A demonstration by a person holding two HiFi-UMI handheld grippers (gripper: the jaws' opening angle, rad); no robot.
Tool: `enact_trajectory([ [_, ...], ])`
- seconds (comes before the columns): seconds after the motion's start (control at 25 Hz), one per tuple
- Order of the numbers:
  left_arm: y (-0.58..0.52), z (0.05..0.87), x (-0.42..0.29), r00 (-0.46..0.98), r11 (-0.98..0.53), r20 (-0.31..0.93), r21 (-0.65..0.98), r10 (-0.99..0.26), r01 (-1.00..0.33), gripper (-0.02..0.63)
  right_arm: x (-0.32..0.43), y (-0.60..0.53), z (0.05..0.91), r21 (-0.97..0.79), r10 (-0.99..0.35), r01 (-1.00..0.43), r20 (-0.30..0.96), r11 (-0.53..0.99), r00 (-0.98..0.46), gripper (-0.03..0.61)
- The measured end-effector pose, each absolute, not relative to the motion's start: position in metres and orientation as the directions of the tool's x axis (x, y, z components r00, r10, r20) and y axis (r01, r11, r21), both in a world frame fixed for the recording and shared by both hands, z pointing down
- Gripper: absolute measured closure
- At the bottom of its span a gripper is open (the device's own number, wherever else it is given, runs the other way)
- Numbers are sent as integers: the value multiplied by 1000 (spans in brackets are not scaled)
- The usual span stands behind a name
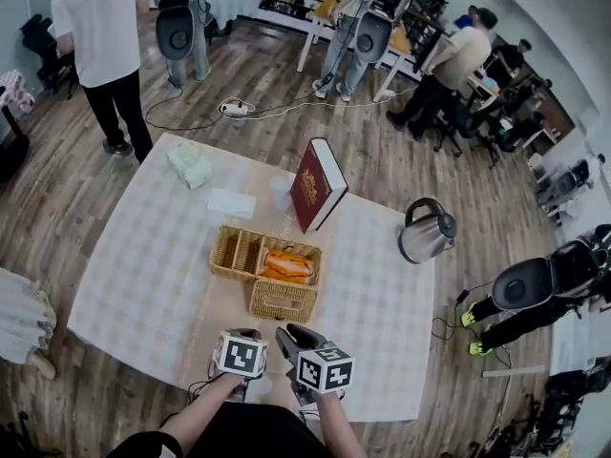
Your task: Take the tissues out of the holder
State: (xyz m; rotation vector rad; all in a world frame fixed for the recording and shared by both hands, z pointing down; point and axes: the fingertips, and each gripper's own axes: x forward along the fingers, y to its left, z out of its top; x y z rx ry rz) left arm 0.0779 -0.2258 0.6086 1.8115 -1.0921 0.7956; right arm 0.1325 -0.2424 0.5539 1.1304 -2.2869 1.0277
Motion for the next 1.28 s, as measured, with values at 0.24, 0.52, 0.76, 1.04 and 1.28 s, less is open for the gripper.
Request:
enact_trajectory([
  [0.24,-242,623,73,410,-240,844,344,-345,-908,607,121,-268,564,-438,-483,-787,624,434,-614,472],
  [0.52,-261,628,67,418,-217,841,362,-344,-906,607,123,-304,564,-395,-480,-787,633,475,-607,454],
  [0.76,-264,638,58,416,-185,847,374,-330,-909,607,132,-338,568,-289,-478,-787,664,545,-574,430],
  [1.04,-262,647,49,418,-146,848,392,-326,-908,607,135,-378,570,-96,-487,-728,684,679,-544,410],
  [1.28,-259,656,39,418,-106,852,407,-316,-907,607,131,-398,589,124,-458,-588,759,799,-463,390],
])
